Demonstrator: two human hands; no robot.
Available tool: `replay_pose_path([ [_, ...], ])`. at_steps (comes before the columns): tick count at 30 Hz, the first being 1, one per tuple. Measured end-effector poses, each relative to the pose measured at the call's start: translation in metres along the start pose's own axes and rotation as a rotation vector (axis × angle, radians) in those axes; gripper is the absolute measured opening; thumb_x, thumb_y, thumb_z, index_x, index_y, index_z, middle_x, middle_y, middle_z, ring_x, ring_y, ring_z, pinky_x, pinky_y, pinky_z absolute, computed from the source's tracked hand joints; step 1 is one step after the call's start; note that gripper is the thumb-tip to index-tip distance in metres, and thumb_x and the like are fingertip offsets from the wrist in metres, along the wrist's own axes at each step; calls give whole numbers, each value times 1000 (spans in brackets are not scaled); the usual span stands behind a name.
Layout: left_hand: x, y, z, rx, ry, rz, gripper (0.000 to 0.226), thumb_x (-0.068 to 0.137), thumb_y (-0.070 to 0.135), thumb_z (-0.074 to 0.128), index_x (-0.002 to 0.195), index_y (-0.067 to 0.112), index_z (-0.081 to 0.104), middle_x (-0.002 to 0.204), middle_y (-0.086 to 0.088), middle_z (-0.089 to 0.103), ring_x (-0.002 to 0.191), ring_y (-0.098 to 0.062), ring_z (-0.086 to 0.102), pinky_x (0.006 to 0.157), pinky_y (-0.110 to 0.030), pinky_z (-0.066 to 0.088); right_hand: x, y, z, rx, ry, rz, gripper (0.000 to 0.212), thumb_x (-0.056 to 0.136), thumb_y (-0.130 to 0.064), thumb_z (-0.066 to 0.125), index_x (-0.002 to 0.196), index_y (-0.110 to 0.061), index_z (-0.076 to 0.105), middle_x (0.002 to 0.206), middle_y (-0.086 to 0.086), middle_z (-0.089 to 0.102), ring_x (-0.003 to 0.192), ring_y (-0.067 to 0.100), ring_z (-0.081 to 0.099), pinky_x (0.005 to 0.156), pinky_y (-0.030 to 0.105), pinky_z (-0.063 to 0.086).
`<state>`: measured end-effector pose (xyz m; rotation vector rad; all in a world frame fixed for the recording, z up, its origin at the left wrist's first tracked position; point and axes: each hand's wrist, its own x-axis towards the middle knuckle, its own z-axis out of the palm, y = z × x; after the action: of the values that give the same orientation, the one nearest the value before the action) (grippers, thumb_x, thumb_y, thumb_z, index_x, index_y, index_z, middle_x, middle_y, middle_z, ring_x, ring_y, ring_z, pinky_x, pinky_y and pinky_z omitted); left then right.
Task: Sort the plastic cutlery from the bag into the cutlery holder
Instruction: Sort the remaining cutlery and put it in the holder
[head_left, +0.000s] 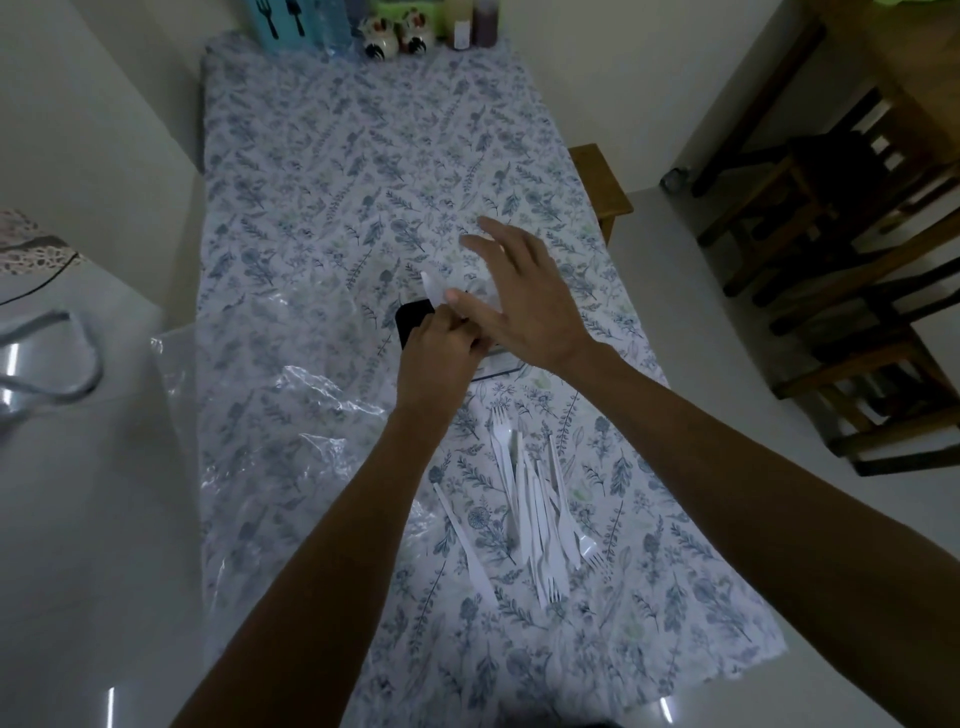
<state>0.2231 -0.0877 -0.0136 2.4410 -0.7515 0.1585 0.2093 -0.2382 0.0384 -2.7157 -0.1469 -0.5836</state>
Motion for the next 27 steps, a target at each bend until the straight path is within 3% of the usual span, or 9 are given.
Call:
replay_pose_path([
  [4,-4,6,-2,27,5,-39,38,89,31,53,81,-3,68,76,-19,60,69,-33,59,61,-44,57,7,-8,24,14,-23,-35,48,109,-32,36,141,-2,55,155,16,45,145,34,41,119,48,34],
  [7,-15,1,-3,39,-4,-85,36,83,26,78,99,-4,68,93,-20,64,85,-33,64,71,-44,60,-4,-3,37,-180,-178,22,60,109,-38,28,148,4,43,158,22,39,149,34,34,124,49,25],
  [10,-30,-3,-1,97,27,-66,48,83,42,74,104,0,66,99,-18,62,88,-32,62,72,-42,56,-11,0,41,-294,-233,-13,63,109,-40,25,152,4,35,161,21,33,151,33,30,126,48,20],
  [15,-45,0,2,139,4,-24,56,79,39,84,115,2,63,107,-17,62,97,-34,60,80,-44,54,-5,-4,32,-305,-351,52,81,103,-56,10,157,2,25,166,19,23,155,32,19,127,49,12],
  [19,-53,10,-3,184,-43,-48,59,85,41,77,127,3,60,120,-18,60,109,-36,59,89,-49,52,-12,-9,14,-188,-245,35,80,103,-62,22,157,-3,30,165,16,26,154,31,22,127,49,14],
  [21,-64,17,-6,204,-47,-72,56,89,41,72,131,5,59,128,-19,58,116,-38,57,95,-52,50,-27,-15,0,-60,-19,113,63,105,-51,38,145,-2,47,152,18,46,142,34,42,120,47,30],
  [23,-87,24,-5,183,-53,-81,53,93,40,68,132,5,57,130,-19,57,118,-38,56,97,-52,49,-65,-19,-14,34,145,239,40,104,-38,49,124,-5,59,124,15,62,113,31,58,98,42,48],
  [25,-121,30,1,80,-119,-125,51,96,37,64,135,6,55,131,-17,56,118,-35,56,99,-49,49,-128,-14,-17,62,50,402,25,102,-35,52,107,-12,57,103,8,62,93,25,58,76,40,54],
  [27,-159,37,8,-27,-189,-200,48,97,34,65,136,7,56,129,-14,57,117,-31,57,98,-45,50,-198,-7,-11,65,-260,627,30,99,-46,53,98,-17,53,93,4,62,83,22,60,68,38,55],
])
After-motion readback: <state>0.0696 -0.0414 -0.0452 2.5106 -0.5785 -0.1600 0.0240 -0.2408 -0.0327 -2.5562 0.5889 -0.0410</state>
